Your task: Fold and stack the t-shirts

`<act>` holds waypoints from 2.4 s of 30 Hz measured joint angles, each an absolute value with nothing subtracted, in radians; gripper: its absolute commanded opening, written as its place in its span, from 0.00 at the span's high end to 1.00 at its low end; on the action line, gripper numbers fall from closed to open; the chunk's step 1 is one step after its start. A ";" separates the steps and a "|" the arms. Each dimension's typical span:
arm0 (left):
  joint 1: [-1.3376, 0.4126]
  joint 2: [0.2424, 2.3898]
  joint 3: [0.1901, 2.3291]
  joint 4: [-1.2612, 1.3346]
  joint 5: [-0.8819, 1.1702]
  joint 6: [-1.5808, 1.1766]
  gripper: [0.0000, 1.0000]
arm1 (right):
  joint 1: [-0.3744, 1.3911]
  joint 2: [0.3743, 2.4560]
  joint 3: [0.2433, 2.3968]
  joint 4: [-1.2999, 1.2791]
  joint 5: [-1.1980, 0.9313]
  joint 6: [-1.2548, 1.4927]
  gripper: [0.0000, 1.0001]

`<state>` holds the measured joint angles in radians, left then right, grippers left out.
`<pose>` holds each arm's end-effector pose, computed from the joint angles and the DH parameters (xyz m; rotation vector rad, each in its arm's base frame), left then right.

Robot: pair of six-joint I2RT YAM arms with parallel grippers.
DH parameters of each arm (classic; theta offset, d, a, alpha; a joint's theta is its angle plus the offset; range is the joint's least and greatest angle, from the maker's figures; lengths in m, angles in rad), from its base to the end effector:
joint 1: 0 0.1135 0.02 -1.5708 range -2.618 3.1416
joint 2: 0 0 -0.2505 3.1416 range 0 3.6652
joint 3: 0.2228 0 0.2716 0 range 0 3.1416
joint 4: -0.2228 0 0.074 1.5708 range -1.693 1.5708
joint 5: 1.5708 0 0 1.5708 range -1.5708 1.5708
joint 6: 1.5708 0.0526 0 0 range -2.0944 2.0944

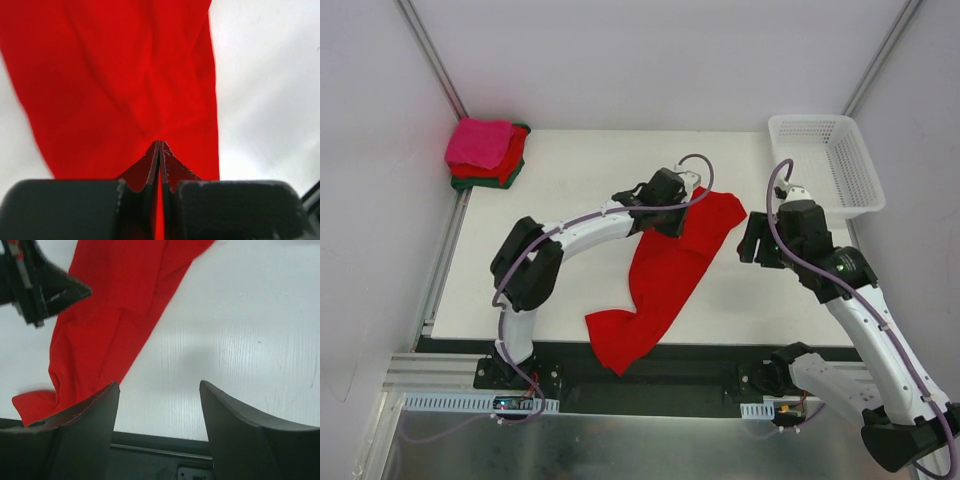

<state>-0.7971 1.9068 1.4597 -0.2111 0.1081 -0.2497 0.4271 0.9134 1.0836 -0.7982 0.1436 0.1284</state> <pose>0.3225 -0.3382 0.2123 0.6847 2.2115 -0.6762 0.2032 0.0842 0.3417 -0.2469 2.1817 0.1549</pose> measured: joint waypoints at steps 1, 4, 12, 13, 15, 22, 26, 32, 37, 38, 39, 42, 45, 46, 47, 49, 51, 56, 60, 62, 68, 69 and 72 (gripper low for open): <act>-0.797 1.948 1.502 -0.205 0.125 -0.244 1.00 | 0.427 0.897 1.069 -0.809 0.145 0.133 0.31; -0.797 2.051 1.612 -0.189 0.165 -0.234 1.00 | 0.427 0.857 1.036 -0.840 0.150 0.147 0.30; -0.797 2.223 1.791 -0.189 0.200 -0.207 1.00 | 0.427 0.794 1.017 -0.889 0.171 0.175 0.29; -0.797 2.233 1.797 -0.195 0.199 -0.201 1.00 | 0.427 0.791 1.016 -0.890 0.173 0.177 0.29; -0.797 2.252 1.807 -0.212 0.199 -0.192 1.00 | 0.427 0.785 1.016 -0.896 0.176 0.181 0.29; -0.769 2.307 1.840 -0.284 0.200 -0.184 1.00 | 0.427 0.781 1.017 -0.904 0.177 0.191 0.29; -0.728 2.333 1.877 -0.331 0.201 -0.183 0.98 | 0.427 0.778 1.017 -0.904 0.176 0.198 0.28; -0.663 2.395 2.008 -0.405 0.206 -0.184 0.96 | 0.427 0.767 1.016 -0.912 0.177 0.204 0.28; -0.604 2.456 2.121 -0.451 0.214 -0.191 0.94 | 0.427 0.751 1.017 -0.928 0.180 0.209 0.27; -0.591 2.466 2.136 -0.461 0.220 -0.192 0.94 | 0.427 0.746 1.017 -0.933 0.181 0.210 0.27; -0.577 2.476 2.150 -0.470 0.227 -0.194 0.94 | 0.427 0.743 1.016 -0.936 0.183 0.210 0.27; -0.543 2.497 2.178 -0.486 0.243 -0.200 0.97 | 0.427 0.737 1.017 -0.947 0.188 0.210 0.27; -0.510 2.504 2.186 -0.497 0.271 -0.209 0.99 | 0.427 0.736 1.017 -0.949 0.195 0.210 0.27; -0.503 2.504 2.186 -0.499 0.278 -0.210 1.00 | 0.427 0.736 1.017 -0.950 0.197 0.210 0.27; -0.497 2.504 2.186 -0.501 0.281 -0.210 1.00 | 0.427 0.736 1.017 -0.950 0.198 0.210 0.27; -0.488 2.504 2.186 -0.503 0.282 -0.209 0.97 | 0.427 0.738 1.016 -0.950 0.198 0.210 0.27; -0.485 2.504 2.189 -0.505 0.281 -0.203 0.94 | 0.427 0.740 1.017 -0.950 0.198 0.212 0.27; -0.482 2.504 2.215 -0.515 0.261 -0.182 0.94 | 0.427 0.741 1.016 -0.950 0.198 0.218 0.27; -0.459 2.502 2.228 -0.514 0.261 -0.181 0.94 | 0.427 0.741 1.017 -0.951 0.198 0.221 0.27; -0.433 2.503 2.228 -0.514 0.261 -0.180 0.95 | 0.427 0.741 1.017 -0.951 0.198 0.221 0.27; -0.353 2.502 2.226 -0.514 0.270 -0.182 1.00 | 0.427 0.741 1.016 -0.955 0.198 0.221 0.27; -0.343 2.502 2.225 -0.515 0.274 -0.181 1.00 | 0.427 0.741 1.017 -0.955 0.198 0.223 0.27; -0.333 2.491 2.207 -0.516 0.282 -0.181 1.00 | 0.427 0.747 1.016 -0.955 0.196 0.225 0.26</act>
